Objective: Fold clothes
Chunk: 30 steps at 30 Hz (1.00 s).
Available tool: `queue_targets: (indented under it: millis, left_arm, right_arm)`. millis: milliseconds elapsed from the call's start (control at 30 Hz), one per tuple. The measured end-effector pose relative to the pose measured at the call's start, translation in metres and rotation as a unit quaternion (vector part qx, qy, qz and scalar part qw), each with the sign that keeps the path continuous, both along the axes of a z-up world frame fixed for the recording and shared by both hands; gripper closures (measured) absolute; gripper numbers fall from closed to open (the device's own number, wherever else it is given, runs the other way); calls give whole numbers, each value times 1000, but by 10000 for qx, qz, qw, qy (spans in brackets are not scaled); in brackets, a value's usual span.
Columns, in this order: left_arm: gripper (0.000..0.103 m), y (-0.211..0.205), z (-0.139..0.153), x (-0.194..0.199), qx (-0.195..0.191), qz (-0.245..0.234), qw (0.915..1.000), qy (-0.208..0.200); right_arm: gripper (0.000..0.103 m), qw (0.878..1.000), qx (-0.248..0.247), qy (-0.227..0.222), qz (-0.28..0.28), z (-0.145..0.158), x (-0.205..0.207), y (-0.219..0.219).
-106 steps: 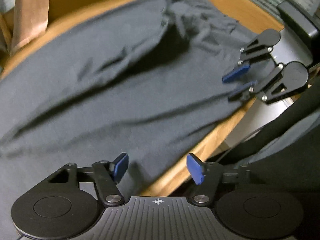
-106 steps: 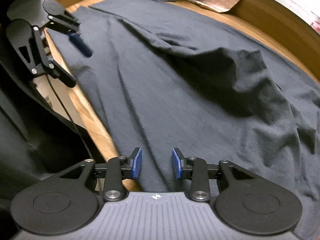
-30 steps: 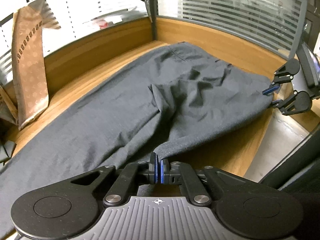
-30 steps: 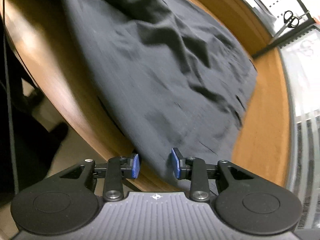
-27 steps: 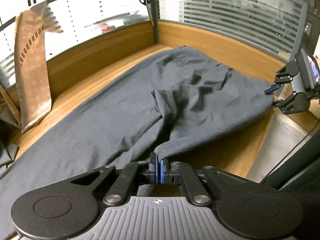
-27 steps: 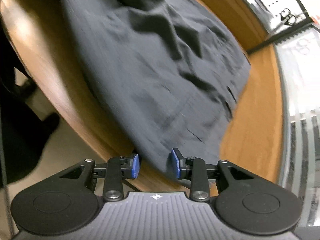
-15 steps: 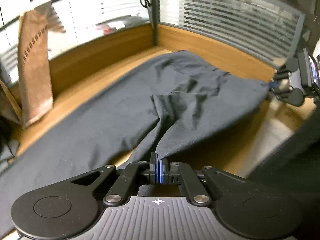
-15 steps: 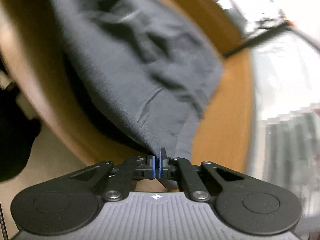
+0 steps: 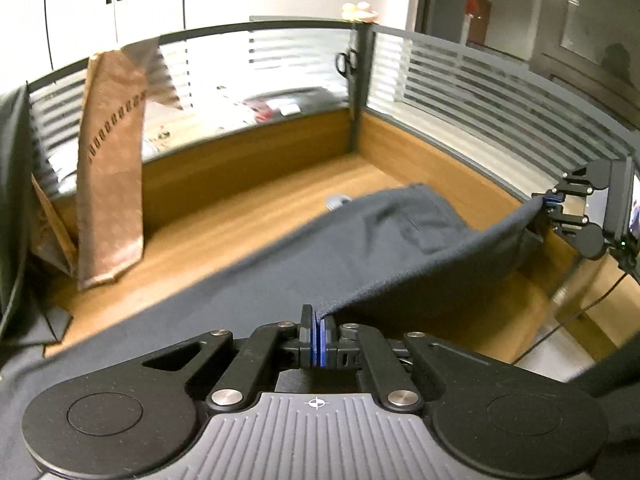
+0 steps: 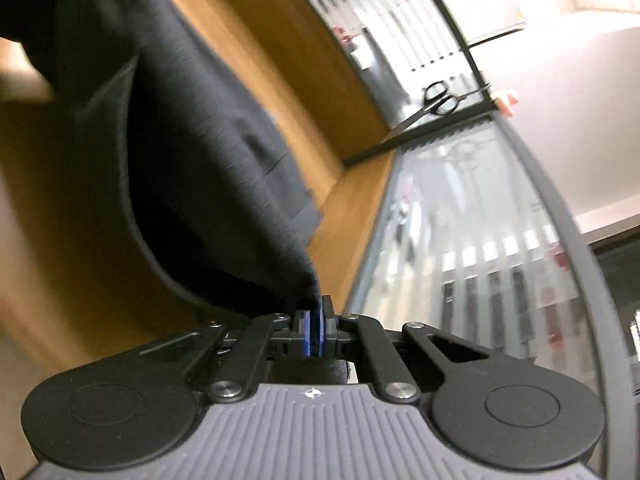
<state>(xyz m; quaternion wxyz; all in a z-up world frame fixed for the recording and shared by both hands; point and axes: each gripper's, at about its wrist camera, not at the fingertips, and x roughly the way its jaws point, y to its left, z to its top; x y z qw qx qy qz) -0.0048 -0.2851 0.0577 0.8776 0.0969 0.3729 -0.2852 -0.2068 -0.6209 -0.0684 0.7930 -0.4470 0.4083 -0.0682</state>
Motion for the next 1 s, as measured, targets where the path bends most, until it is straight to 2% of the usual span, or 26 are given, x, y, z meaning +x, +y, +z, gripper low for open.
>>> queue_targets:
  millis: [100, 233, 433, 500, 733, 900, 1000]
  left_arm:
    - [99, -1, 0, 24, 129, 35, 9999, 13]
    - [99, -8, -4, 44, 594, -137, 9978, -271]
    - [99, -6, -12, 76, 650, -8, 9977, -202]
    - [99, -2, -14, 95, 455, 206, 9988, 9]
    - [98, 3, -35, 160, 183, 770, 9953, 558]
    - [98, -8, -71, 207, 478, 768, 9925, 823]
    - [97, -9, -100, 233, 617, 828, 9875, 1192]
  right_arm:
    - [99, 9998, -140, -121, 32, 3, 29, -4]
    - [99, 9994, -280, -68, 190, 2, 72, -10]
    - [99, 9978, -492, 158, 416, -2, 132, -19]
    - [99, 9970, -551, 255, 485, -4, 152, -20]
    - [97, 9915, -714, 773, 761, -26, 215, -25]
    - [96, 9832, -759, 1382, 916, -61, 262, -35]
    - [96, 9778, -751, 1682, 999, -81, 284, -38]
